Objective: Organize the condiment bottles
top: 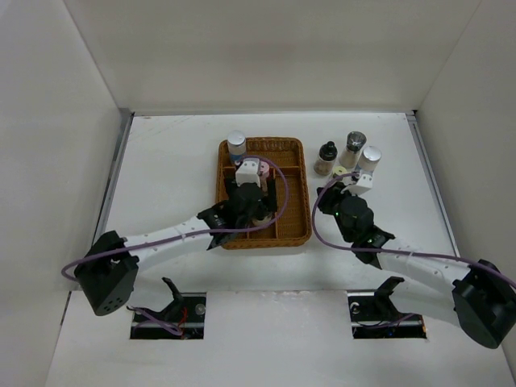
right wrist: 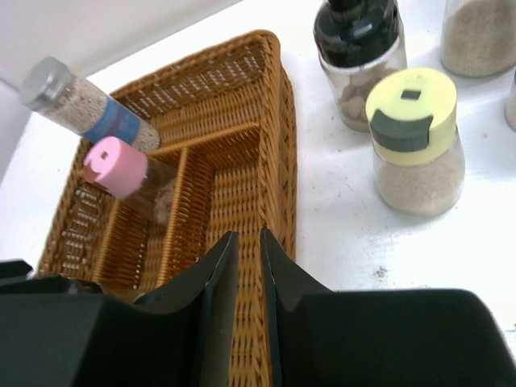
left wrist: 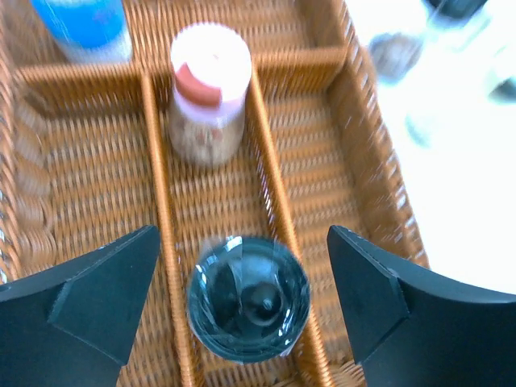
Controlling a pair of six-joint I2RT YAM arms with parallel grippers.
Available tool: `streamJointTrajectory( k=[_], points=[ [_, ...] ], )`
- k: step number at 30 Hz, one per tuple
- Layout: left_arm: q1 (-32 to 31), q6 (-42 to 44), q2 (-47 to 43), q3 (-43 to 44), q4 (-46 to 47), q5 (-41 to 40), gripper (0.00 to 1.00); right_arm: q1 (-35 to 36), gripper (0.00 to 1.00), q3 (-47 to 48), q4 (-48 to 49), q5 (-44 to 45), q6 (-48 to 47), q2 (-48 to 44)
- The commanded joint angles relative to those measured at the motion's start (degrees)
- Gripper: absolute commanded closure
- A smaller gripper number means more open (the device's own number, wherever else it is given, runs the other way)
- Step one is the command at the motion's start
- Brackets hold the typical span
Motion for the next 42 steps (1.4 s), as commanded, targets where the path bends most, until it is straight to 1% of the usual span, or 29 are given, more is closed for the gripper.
streamJointTrajectory(
  k=[1, 3, 5, 6, 7, 8, 9, 10, 11, 12, 16, 17, 18, 20, 21, 23, 24, 25, 27, 29, 32, 37, 42],
  points=[
    [2.7, 0.6, -6.4, -1.7, 10.4, 1.6, 0.14, -0.1, 0.77, 3.3, -0.3, 0.2, -0.9, -2.6],
    [5.2, -0.3, -9.2, -4.1, 14.8, 2.0, 0.14, -0.1, 0.76, 4.6, -2.6, 0.5, -1.1, -2.8],
    [7.5, -1.5, -12.2, -7.2, 19.2, 2.1, 0.17, -0.1, 0.75, 6.6, -5.5, 0.8, -1.5, -2.5],
    [8.8, -2.3, -13.8, -9.0, 21.2, 1.8, 0.24, -0.2, 0.75, 7.7, -6.9, 1.3, -1.8, -2.2],
    [10.0, -2.9, -15.3, -11.0, 23.1, 1.8, 0.36, -0.2, 0.75, 8.7, -8.2, 1.9, -2.3, -2.2],
    [11.4, -3.4, -16.9, -12.9, 24.2, 1.5, 0.51, -0.3, 0.75, 9.7, -9.5, 3.0, -2.9, -2.4],
    [12.7, -4.0, -18.7, -14.8, 24.4, 0.8, 0.63, -0.6, 0.75, 10.8, -10.6, 4.3, -3.4, -2.9],
    [14.1, -4.9, -20.8, -16.8, 24.4, -0.2, 0.70, -1.1, 0.76, 11.9, -11.8, 5.5, -4.0, -3.5],
    [15.4, -5.6, -23.0, -18.9, 24.3, -0.8, 0.75, -2.0, 0.76, 13.0, -12.9, 6.5, -5.0, -4.1],
    [16.5, -6.5, -25.1, -21.1, 24.3, -1.1, 0.77, -3.0, 0.77, 14.4, -14.0, 7.4, -6.3, -4.4],
    [20.4, -9.7, -29.6, -27.5, 24.3, -0.1, 0.77, -9.0, 0.77, 19.5, -20.0, 11.6, -8.9, -4.4],
    [21.4, -9.9, -30.2, -28.7, 24.3, 0.5, 0.76, -11.0, 0.75, 20.7, -21.3, 12.7, -9.7, -3.8],
    [22.5, -10.1, -30.5, -29.6, 24.3, 0.9, 0.76, -13.3, 0.71, 21.7, -22.1, 13.6, -10.9, -3.2],
    [23.6, -12.0, -30.8, -31.2, 24.9, 1.6, 0.74, -18.1, 0.53, 23.4, -22.8, 14.1, -12.2, -1.8],
    [23.7, -12.9, -30.5, -31.8, 25.4, 2.0, 0.73, -20.4, 0.43, 24.5, -23.2, 13.7, -12.6, -0.4],
    [23.7, -13.7, -29.1, -32.9, 27.3, 2.5, 0.71, -24.0, 0.23, 27.0, -24.8, 11.9, -13.1, 3.1],
    [23.7, -13.8, -28.3, -33.2, 28.2, 2.9, 0.71, -25.1, 0.15, 28.5, -26.1, 10.5, -13.2, 5.3],
    [23.7, -13.8, -27.7, -33.5, 28.9, 3.1, 0.70, -25.9, 0.10, 29.9, -27.2, 9.3, -12.9, 7.5],
    [23.6, -14.1, -27.2, -33.8, 29.5, 3.1, 0.69, -27.2, 0.04, 32.5, -28.6, 7.5, -13.2, 11.8],
    [23.4, -14.2, -27.0, -34.0, 29.9, 3.1, 0.67, -28.1, 0.01, 34.1, -29.0, 6.2, -14.0, 15.2],
    [23.6, -14.4, -26.1, -34.3, 30.9, 3.1, 0.66, -28.6, 0.00, 34.9, -28.7, 4.7, -14.1, 18.2],
    [23.5, -14.7, -24.5, -34.2, 31.6, 3.2, 0.66, -31.2, 0.00, 34.9, -27.1, 2.3, -13.6, 21.5],
    [23.7, -14.8, -23.9, -34.2, 31.9, 3.6, 0.65, -32.1, 0.03, 34.6, -22.2, -2.2, -13.6, 23.4]
  ],
)
